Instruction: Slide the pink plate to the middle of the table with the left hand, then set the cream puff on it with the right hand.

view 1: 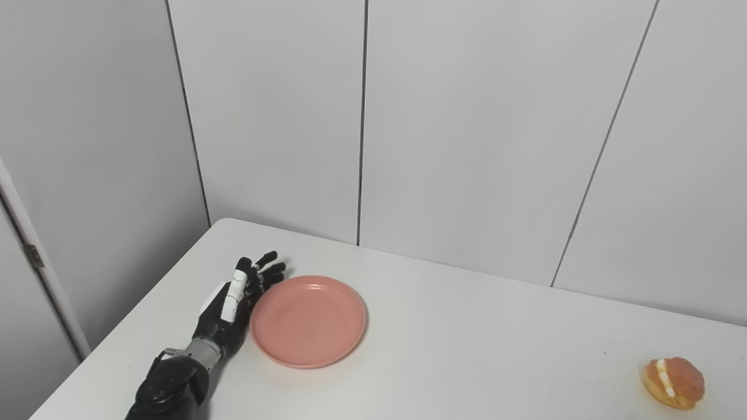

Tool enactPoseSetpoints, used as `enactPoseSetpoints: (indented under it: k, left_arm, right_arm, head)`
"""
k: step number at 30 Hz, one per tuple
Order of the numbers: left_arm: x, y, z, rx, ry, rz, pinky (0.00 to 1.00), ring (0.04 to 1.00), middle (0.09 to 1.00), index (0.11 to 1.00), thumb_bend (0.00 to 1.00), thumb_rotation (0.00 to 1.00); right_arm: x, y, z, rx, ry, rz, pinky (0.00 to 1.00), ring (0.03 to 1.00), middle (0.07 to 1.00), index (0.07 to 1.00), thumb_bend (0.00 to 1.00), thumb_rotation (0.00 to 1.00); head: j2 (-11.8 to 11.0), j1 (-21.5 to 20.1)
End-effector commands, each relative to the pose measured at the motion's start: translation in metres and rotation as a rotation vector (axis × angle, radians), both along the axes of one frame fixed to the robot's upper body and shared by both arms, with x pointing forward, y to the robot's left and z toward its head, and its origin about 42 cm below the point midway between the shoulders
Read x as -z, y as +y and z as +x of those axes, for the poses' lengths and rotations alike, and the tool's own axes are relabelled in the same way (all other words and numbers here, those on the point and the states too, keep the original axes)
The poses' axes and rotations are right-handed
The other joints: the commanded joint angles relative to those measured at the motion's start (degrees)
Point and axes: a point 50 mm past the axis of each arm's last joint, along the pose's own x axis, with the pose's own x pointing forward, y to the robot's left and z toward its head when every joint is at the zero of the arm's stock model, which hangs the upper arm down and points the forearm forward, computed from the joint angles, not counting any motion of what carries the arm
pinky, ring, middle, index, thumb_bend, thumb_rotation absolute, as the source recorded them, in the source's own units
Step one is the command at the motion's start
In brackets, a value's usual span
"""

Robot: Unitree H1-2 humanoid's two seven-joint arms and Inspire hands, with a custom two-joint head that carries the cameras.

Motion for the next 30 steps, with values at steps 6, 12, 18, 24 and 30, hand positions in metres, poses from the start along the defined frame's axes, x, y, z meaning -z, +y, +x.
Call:
enactPoseSetpoints:
  k: [6, 12, 18, 24, 30]
  left_arm:
    - [0.005, -0.03, 0.007, 0.058, 0.015, 0.022, 0.89, 0.921, 0.904, 0.886, 0.93, 1.0]
    - [0.014, -0.043, 0.012, 0.094, 0.036, 0.026, 0.89, 0.918, 0.899, 0.881, 0.92, 1.0]
    - [0.017, -0.053, 0.016, 0.126, 0.037, 0.021, 0.88, 0.916, 0.901, 0.89, 0.9, 1.0]
    - [0.025, -0.066, 0.02, 0.151, 0.053, 0.014, 0.88, 0.903, 0.893, 0.884, 0.93, 1.0]
    - [0.033, -0.075, 0.023, 0.176, 0.079, 0.003, 0.8, 0.881, 0.876, 0.875, 0.93, 0.98]
  right_arm:
    - [0.012, 0.008, -0.015, -0.033, 0.097, -0.012, 0.9, 0.824, 0.866, 0.927, 0.8, 1.0]
    - [0.01, 0.009, -0.016, -0.037, 0.092, -0.017, 0.89, 0.824, 0.87, 0.925, 0.8, 1.0]
    - [0.01, 0.01, -0.015, -0.038, 0.09, -0.017, 0.89, 0.823, 0.868, 0.92, 0.8, 1.0]
    - [0.009, 0.011, -0.016, -0.037, 0.088, -0.018, 0.89, 0.82, 0.866, 0.919, 0.79, 1.0]
    - [0.008, 0.012, -0.017, -0.041, 0.084, -0.02, 0.88, 0.818, 0.866, 0.917, 0.78, 1.0]
  head:
    - [0.57, -0.57]
    - [0.81, -0.7]
    - [1.09, -1.12]
    - [1.46, -1.47]
    - [1.69, -1.72]
